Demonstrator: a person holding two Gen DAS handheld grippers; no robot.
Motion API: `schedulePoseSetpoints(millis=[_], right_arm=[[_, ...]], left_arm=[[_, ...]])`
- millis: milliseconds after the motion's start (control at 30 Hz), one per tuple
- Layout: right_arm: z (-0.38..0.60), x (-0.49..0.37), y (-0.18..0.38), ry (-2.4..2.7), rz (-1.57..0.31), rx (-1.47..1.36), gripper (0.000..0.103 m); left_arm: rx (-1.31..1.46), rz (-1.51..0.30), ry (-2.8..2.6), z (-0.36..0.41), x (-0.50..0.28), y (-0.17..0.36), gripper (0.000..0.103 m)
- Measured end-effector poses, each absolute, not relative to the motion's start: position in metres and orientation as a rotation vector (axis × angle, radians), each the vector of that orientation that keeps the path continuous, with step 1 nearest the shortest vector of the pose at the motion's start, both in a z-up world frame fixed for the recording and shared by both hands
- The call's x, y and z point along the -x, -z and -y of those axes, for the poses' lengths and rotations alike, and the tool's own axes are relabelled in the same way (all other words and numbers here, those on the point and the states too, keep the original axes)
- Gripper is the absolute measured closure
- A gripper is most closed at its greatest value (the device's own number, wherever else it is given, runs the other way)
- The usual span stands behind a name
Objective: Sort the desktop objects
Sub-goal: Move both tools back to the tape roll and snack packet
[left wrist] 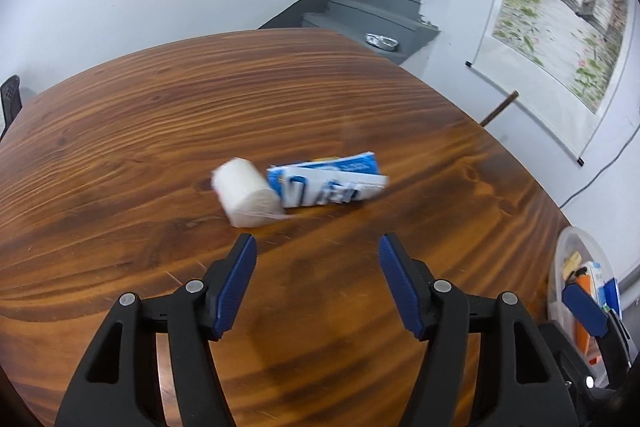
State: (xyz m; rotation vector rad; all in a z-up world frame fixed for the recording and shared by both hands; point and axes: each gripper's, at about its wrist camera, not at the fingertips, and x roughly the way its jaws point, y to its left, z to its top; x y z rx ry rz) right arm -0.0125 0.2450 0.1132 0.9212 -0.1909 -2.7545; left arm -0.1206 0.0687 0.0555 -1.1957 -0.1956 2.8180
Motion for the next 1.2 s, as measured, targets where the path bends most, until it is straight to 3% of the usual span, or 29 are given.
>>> schedulePoseSetpoints(millis=[300, 1100, 1200], right_arm=[[-0.216, 0.054, -0.107, 2.679, 0.181, -1.019, 0.022], [-0.187, 0.087, -0.086, 2.644, 0.138, -1.085, 0.022], [-0.178, 0.094, -0.09, 2.633, 0.112, -1.081, 0.022]], left_arm=[[1.253, 0.287, -2.843, -0.031, 0.141, -0.044, 0.036], [1.318, 0.331, -2.811, -0.013, 0.187, -0.026, 0.036], [1.314, 0.336, -2.812, -0.01, 0.185, -0.027, 0.048]])
